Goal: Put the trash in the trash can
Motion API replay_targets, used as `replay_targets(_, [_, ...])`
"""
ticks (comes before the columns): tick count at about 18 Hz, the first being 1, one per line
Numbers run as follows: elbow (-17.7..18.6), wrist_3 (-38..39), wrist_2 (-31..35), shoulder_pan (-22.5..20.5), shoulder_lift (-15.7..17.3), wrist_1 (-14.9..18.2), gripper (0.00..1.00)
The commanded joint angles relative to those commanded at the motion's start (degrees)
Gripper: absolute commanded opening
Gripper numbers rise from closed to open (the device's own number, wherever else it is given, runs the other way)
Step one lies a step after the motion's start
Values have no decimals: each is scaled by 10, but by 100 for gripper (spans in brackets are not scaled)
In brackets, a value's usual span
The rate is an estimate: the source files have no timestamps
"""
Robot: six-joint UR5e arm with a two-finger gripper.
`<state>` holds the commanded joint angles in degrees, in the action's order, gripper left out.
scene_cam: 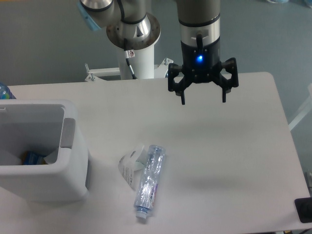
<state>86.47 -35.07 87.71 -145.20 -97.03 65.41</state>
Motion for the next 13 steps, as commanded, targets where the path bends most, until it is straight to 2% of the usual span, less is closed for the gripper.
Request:
replay_targets(2, [31,6,3,1,2,-33,100])
replay_targets(6, [77,2,0,20,-2,-35,100])
replay_targets(8, [92,-3,0,39,-20,-39,100])
replay_targets(10, [109,-43,3,54,-34,-38,100])
replay_targets(12, [149,-77,0,61,-36,-42,100])
replay_targets(13, [169,-88,-1,66,-38,-58,100])
